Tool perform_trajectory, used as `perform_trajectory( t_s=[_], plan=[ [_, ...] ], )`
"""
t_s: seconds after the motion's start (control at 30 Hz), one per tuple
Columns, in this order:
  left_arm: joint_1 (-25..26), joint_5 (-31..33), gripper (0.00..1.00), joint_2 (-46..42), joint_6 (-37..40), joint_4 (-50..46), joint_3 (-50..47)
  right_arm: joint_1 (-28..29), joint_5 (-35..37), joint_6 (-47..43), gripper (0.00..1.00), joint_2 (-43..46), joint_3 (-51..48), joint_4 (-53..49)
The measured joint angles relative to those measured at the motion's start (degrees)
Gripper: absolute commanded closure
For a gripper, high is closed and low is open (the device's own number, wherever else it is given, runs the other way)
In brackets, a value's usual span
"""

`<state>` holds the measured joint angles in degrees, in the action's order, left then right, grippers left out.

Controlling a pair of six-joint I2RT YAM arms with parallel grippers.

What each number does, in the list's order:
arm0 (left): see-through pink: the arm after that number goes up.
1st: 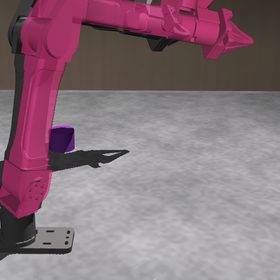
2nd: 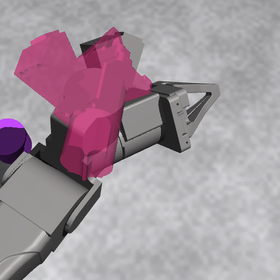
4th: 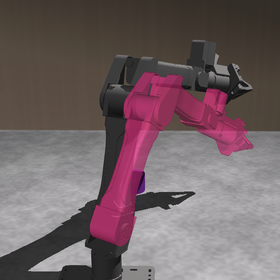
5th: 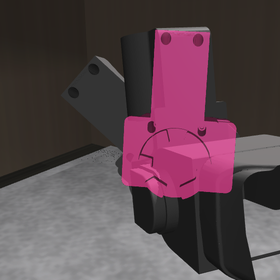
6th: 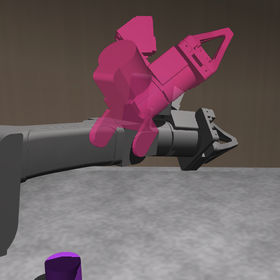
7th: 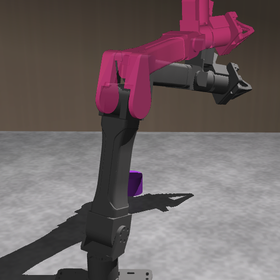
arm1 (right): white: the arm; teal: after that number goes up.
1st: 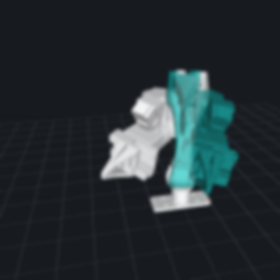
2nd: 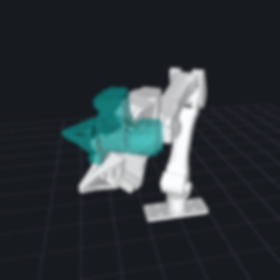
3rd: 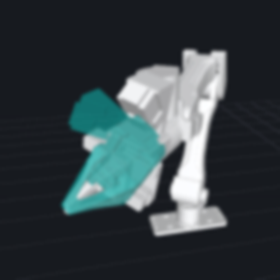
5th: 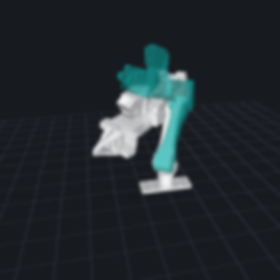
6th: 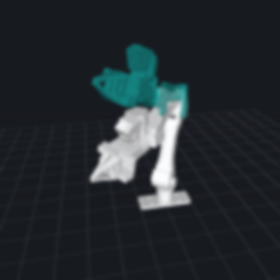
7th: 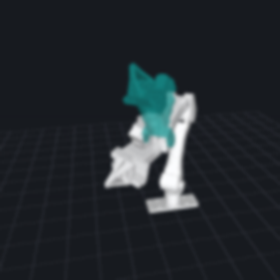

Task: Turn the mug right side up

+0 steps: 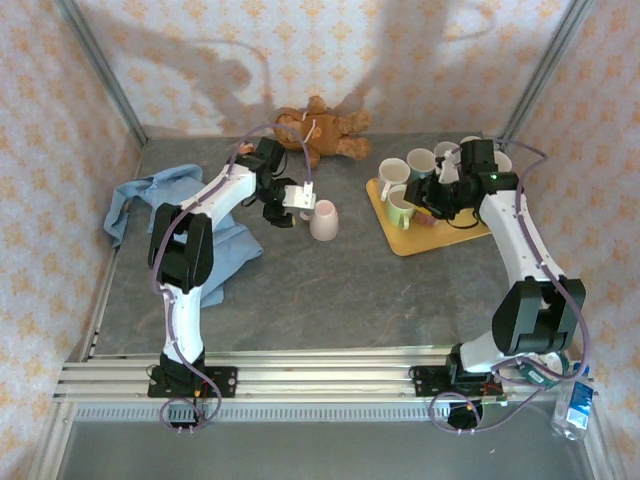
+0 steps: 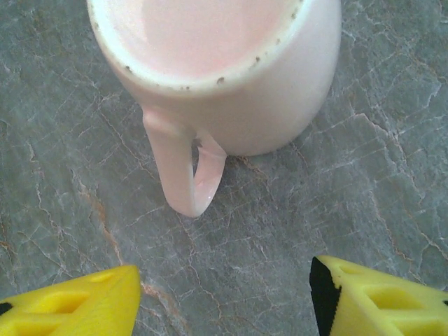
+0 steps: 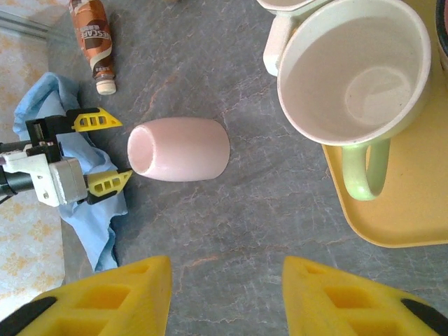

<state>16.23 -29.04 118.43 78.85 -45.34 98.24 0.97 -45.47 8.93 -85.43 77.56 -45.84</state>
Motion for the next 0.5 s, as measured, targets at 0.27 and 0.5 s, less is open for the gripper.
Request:
perform_trajectory(
  t_s=[0.27, 0.5],
  plan=[
    [0.26, -0.5, 0.41, 1.51, 1.18, -0.11, 2.82, 0.0, -1.09, 0.0, 0.55, -0.66, 0.02, 0.0],
    [1.2, -0.52, 0.41, 5.51, 1.09, -0.55, 5.01, 0.0, -4.33, -0.22, 0.56, -1.6, 0.11, -0.46]
  ],
)
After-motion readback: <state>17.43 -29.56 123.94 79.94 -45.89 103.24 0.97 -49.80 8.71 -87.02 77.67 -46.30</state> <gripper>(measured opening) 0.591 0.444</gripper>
